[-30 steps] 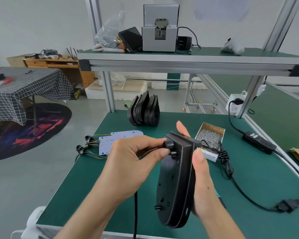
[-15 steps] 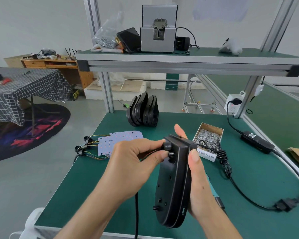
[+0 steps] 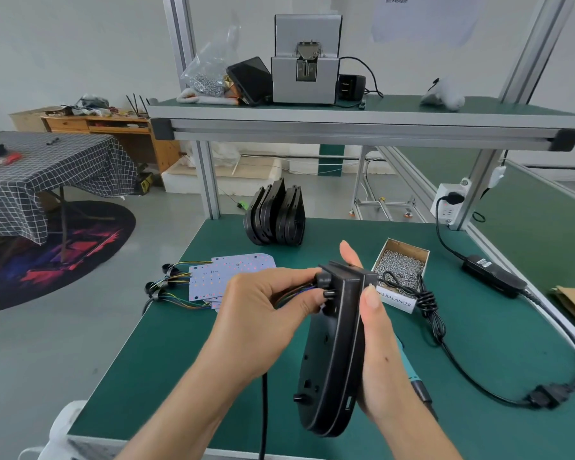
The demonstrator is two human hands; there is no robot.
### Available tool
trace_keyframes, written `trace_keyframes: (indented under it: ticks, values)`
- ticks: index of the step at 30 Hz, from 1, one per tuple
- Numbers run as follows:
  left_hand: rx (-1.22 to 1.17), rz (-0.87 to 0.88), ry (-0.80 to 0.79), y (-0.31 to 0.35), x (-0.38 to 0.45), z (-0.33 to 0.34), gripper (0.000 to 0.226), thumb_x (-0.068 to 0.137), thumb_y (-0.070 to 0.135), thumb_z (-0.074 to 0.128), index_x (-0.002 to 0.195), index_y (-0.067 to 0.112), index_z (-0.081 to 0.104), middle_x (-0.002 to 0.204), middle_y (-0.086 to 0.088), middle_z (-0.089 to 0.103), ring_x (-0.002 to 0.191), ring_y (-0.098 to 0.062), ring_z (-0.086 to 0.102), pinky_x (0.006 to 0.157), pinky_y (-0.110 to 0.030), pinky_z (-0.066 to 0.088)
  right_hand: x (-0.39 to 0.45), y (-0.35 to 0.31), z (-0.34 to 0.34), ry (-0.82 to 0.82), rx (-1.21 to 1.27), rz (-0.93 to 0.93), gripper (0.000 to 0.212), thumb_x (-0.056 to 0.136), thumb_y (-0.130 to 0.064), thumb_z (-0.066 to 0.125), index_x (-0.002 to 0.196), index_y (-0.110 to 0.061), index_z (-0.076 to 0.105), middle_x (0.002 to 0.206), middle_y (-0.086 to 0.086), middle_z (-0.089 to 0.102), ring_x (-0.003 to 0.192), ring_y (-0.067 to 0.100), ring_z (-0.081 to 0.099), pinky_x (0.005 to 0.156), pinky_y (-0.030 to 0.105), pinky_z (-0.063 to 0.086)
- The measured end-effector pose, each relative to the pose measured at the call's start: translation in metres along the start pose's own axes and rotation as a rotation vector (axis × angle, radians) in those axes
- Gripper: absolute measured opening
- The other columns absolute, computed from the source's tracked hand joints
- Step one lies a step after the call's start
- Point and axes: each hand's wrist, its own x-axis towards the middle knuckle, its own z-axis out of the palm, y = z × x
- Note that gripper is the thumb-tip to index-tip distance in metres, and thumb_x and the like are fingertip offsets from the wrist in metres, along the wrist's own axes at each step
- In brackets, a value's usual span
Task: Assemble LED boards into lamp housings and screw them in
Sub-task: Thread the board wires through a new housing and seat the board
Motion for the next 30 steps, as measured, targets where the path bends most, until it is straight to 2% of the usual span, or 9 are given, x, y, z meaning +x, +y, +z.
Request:
trace_keyframes:
  ticks: [4,7,9,11,14,18,23,26,30]
  values:
    - [-0.025,-0.021,0.006,-0.009,0.004,0.006,0.025,0.092,0.026,0.075,0.115,0.033,0.079,0.108,0.007,0.08,0.101,-0.017,0.077,0.096,-0.042,0.06,0.007,0.006,0.001,0.013,-0.068,-0.005,0.068,0.089,-0.088,0.041,0.151,-0.062,0.034,0.161,-0.013,0.044,0.154,0.014,0.032,0.125,0.054,0.019]
    - [0.017,-0.069,0.003,-0.019,0.011,0.008,0.025,0.096,0.026,0.072,0.119,0.035,0.077,0.105,0.012,0.079,0.101,-0.011,0.075,0.096,-0.037,0.057,0.017,0.004,0.0,0.066,-0.111,0.11,0.08,0.074,-0.099,0.045,0.146,-0.063,0.041,0.151,-0.019,0.053,0.145,0.005,0.043,0.122,0.048,0.031]
    - [0.122,-0.126,0.039,-0.025,0.011,0.011,0.035,0.099,0.028,0.07,0.13,0.043,0.068,0.102,0.021,0.076,0.097,0.001,0.07,0.093,-0.025,0.051,0.027,0.001,0.001,0.098,-0.179,0.164,0.09,0.067,-0.099,0.05,0.147,-0.06,0.043,0.144,-0.021,0.058,0.134,-0.005,0.05,0.112,0.033,0.041]
    - [0.332,-0.099,0.219,-0.029,0.002,0.014,0.036,0.099,0.032,0.068,0.134,0.039,0.064,0.112,0.023,0.07,0.107,0.0,0.064,0.094,-0.02,0.047,0.035,-0.001,0.001,0.136,-0.242,0.221,0.093,0.065,-0.094,0.054,0.149,-0.057,0.041,0.149,-0.018,0.054,0.131,-0.005,0.052,0.108,0.027,0.038]
    - [0.376,0.068,0.461,-0.03,-0.03,0.015,0.011,0.1,0.04,0.057,0.103,0.039,0.068,0.103,0.018,0.07,0.099,-0.011,0.066,0.085,-0.019,0.049,0.041,0.005,-0.004,0.174,-0.372,0.291,0.095,0.066,-0.094,0.055,0.15,-0.053,0.041,0.153,-0.012,0.039,0.119,0.004,0.046,0.108,0.033,0.034]
    - [0.137,-0.261,0.139,-0.037,-0.057,0.026,0.035,0.079,0.067,0.062,0.108,0.047,0.063,0.105,0.027,0.072,0.092,-0.005,0.073,0.077,-0.02,0.056,0.051,0.017,-0.005,0.2,-0.535,0.398,0.1,0.059,-0.1,0.049,0.149,-0.057,0.037,0.128,-0.004,0.029,0.135,0.025,0.047,0.106,0.041,0.035]
    - [0.083,-0.363,0.027,-0.051,-0.048,0.037,0.022,0.082,0.06,0.064,0.099,0.046,0.057,0.096,0.017,0.073,0.088,-0.006,0.069,0.079,-0.028,0.055,0.054,0.031,0.003,0.136,-0.626,0.415,0.109,0.058,-0.101,0.045,0.156,-0.056,0.024,0.12,-0.004,0.022,0.14,0.028,0.041,0.099,0.04,0.035]
    - [0.069,-0.423,0.079,-0.061,-0.042,0.033,0.005,0.1,0.034,0.059,0.104,0.036,0.06,0.098,0.018,0.073,0.096,-0.013,0.068,0.082,-0.026,0.052,0.052,0.033,-0.008,0.134,-0.623,0.346,0.101,0.073,-0.093,0.045,0.161,-0.049,0.02,0.127,-0.001,0.035,0.13,0.021,0.044,0.102,0.037,0.036]
    - [-0.236,-0.613,0.118,-0.068,-0.036,0.024,0.019,0.105,0.007,0.053,0.119,0.012,0.064,0.114,-0.002,0.077,0.114,-0.03,0.07,0.106,-0.056,0.05,0.05,0.038,-0.032,0.217,-0.608,0.247,0.072,0.096,-0.055,0.061,0.16,-0.031,0.036,0.147,-0.006,0.055,0.132,0.02,0.054,0.115,0.044,0.04]
